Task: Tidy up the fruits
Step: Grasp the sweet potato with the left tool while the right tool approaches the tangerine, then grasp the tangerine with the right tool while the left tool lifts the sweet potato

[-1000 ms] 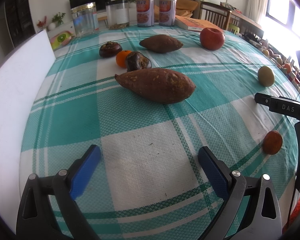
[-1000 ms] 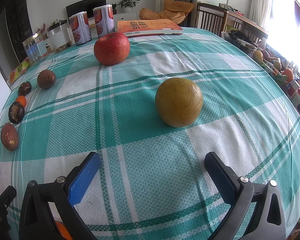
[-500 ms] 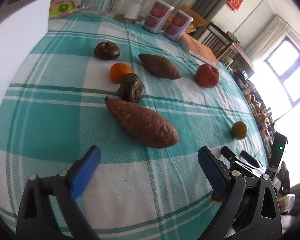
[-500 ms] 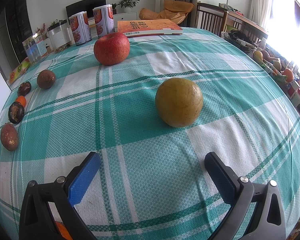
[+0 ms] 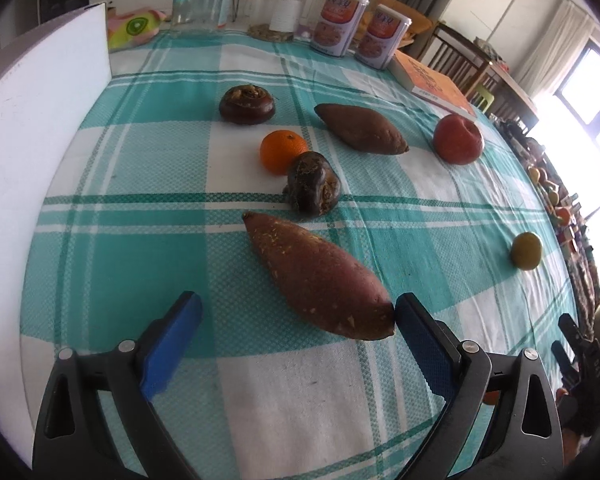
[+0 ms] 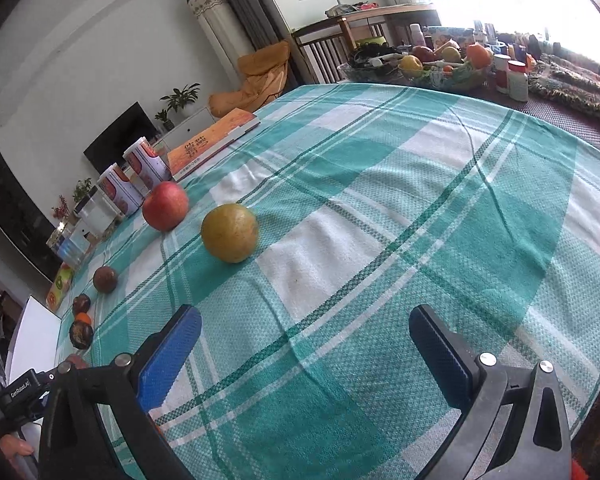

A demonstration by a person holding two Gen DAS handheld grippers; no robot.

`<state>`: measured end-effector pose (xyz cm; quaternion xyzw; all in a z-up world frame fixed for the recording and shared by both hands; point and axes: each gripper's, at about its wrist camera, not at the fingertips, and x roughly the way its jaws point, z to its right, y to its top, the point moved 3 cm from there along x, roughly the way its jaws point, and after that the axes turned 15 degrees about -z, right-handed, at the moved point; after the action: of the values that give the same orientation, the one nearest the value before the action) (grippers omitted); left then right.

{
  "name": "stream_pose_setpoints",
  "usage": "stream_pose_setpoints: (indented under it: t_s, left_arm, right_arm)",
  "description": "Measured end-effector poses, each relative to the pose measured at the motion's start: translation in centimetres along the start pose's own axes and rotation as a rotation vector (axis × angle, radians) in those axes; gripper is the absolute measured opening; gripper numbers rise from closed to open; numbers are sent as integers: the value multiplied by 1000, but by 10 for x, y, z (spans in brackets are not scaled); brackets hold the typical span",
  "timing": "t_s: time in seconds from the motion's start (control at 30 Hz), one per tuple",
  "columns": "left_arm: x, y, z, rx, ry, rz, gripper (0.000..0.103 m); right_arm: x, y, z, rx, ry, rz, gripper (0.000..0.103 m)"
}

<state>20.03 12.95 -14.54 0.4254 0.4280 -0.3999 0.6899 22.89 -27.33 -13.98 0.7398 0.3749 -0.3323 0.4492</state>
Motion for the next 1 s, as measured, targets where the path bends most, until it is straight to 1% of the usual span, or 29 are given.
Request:
stream_pose_setpoints:
  t_s: [0.07, 0.13, 0.17, 0.2, 0.3, 0.33, 0.37, 0.4, 0.43, 0.47, 0.5, 0.53, 0.57, 0.63, 0.7, 0.73, 0.77, 0.8, 0.83, 0.87, 0.9, 0.93, 1.0]
  left_arm:
    - [-11, -11, -13, -11, 29, 10, 98]
    - [-18, -17, -19, -21, 69, 36, 97]
    - [-20, -16, -20, -23, 69, 45, 97]
    - [-19, -13, -18, -20, 53, 48, 97]
    - [-10, 0, -6, -23, 12, 26, 97]
    - [-4, 4, -2, -20, 24, 20, 97]
    - [1, 5, 0, -20, 55, 3, 96]
    - [6, 6, 2, -19, 74, -5, 89]
    - [8, 5, 6, -4, 36, -2, 64]
    - [7, 2, 10, 19, 17, 3, 51]
    - [6, 0, 14, 46, 54, 8, 46]
    - [4, -4, 16, 72, 73, 18, 45]
    - [2, -7, 16, 83, 71, 20, 44]
    - [-5, -19, 12, 77, 23, 14, 44]
    - [-14, -34, 10, 89, -12, 8, 44]
    - [-19, -43, 10, 104, -19, 7, 44]
    - [-24, -50, 10, 118, -26, 6, 44]
    - [-30, -57, 10, 131, -35, 5, 44]
    - [-36, -64, 10, 142, -43, 7, 44]
    - [-42, -70, 9, 147, -49, 9, 44]
    - [-48, -75, 7, 150, -56, 13, 43]
    - [-55, -81, 4, 152, -63, 18, 43]
    - [-73, -92, -2, 151, -89, 35, 43]
  right_arm:
    - [4, 2, 3, 18, 8, -15, 103]
    - [1, 2, 3, 18, 14, 1, 103]
    - [0, 1, 2, 15, 16, 7, 103]
    - [-1, 1, 2, 11, 21, 11, 103]
    - [-2, 1, -1, -1, 51, 19, 103]
    - [-4, 1, -3, -8, 71, 25, 103]
    - [-7, 1, -5, -19, 96, 36, 103]
    - [-9, 1, -9, -39, 126, 45, 103]
    - [-10, 0, -16, -77, 170, 32, 103]
    - [-8, -1, -28, -134, 211, -25, 103]
    - [-4, -5, -44, -217, 229, -115, 103]
    - [-1, -14, -61, -315, 224, -204, 103]
    - [-1, -26, -77, -416, 216, -262, 103]
    - [-5, -49, -105, -571, 202, -295, 103]
    - [1, -67, -125, -649, 191, -362, 101]
    - [6, -73, -132, -669, 166, -381, 93]
    - [13, -77, -137, -691, 121, -383, 89]
    - [19, -78, -141, -703, 77, -377, 82]
    - [26, -80, -140, -699, 49, -379, 73]
    - [32, -80, -140, -690, 46, -395, 63]
    - [36, -81, -140, -680, 45, -407, 33]
    - [36, -78, -138, -665, 41, -399, 30]
    - [28, -81, -140, -650, 53, -382, 29]
